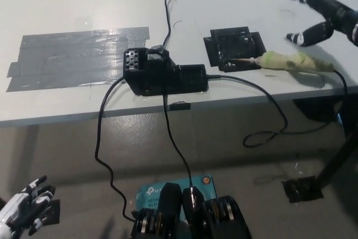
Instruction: The robot uses its right hand to grab and lift the soldering gun kept on the middle of the table and puts it in its base
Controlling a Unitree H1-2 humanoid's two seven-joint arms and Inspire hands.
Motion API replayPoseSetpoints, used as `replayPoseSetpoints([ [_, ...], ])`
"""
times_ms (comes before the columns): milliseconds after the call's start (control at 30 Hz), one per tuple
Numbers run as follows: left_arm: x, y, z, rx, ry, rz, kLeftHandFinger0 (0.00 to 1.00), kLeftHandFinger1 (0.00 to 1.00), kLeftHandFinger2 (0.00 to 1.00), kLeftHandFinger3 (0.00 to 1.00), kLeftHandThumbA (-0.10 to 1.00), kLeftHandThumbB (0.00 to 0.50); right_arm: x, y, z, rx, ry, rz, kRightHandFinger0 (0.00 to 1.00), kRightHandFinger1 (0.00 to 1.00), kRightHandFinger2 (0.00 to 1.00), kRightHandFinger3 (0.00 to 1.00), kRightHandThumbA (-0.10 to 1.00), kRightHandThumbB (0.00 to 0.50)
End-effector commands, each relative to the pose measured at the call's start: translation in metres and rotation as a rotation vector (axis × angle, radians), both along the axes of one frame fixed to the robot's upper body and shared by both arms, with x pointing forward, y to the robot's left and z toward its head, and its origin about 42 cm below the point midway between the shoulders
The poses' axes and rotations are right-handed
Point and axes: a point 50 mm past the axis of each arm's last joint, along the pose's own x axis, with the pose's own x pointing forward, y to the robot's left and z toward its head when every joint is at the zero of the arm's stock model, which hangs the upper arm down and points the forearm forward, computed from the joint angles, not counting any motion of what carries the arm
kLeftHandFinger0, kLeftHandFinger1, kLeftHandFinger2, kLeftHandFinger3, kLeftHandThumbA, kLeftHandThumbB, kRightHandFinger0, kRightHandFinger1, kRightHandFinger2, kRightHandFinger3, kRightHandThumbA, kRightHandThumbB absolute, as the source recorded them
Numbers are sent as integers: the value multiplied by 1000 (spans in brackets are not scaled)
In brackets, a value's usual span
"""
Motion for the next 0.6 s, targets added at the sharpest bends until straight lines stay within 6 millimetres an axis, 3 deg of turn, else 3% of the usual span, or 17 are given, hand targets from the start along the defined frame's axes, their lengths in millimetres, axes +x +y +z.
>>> replayPoseSetpoints([
  [0, 1, 4, 11, 32, -21, 2, 1000, 1000, 1000, 1000, 625, 0, 9, -2, 30, 1, 28, -19, 1000, 1000, 1000, 1000, 543, 334],
  [100, 2, 3, 12, 32, -21, -10, 1000, 1000, 1000, 1000, 674, 0, 13, 0, 19, 8, 54, -26, 1000, 1000, 1000, 1000, 568, 275],
  [133, 3, 3, 13, 32, -23, -10, 1000, 1000, 1000, 1000, 689, 0, 15, 0, 15, 52, 74, -45, 1000, 1000, 1000, 1000, 511, 241],
  [167, 4, 3, 13, 40, -22, -16, 1000, 1000, 1000, 1000, 692, 0, 16, 0, 13, 33, 83, -33, 1000, 1000, 1000, 1000, 552, 207],
  [300, 2, 1, 14, 38, -22, -22, 1000, 1000, 1000, 1000, 713, 0, 16, -6, -9, 17, 118, -72, 1000, 1000, 1000, 1000, 665, 249],
  [433, 2, 1, 12, 28, -18, -22, 1000, 1000, 1000, 1000, 753, 0, 18, -15, -28, 9, 161, -125, 1000, 1000, 1000, 1000, 654, 234],
  [500, 3, 0, 13, 38, -18, -27, 1000, 1000, 1000, 1000, 856, 0, 17, -19, -37, 24, 177, -142, 1000, 1000, 1000, 1000, 615, 199],
  [567, 3, 1, 14, 39, -20, -31, 1000, 1000, 1000, 1000, 940, 0, 18, -19, -39, -8, 177, -134, 1000, 1000, 1000, 1000, 649, 201],
])
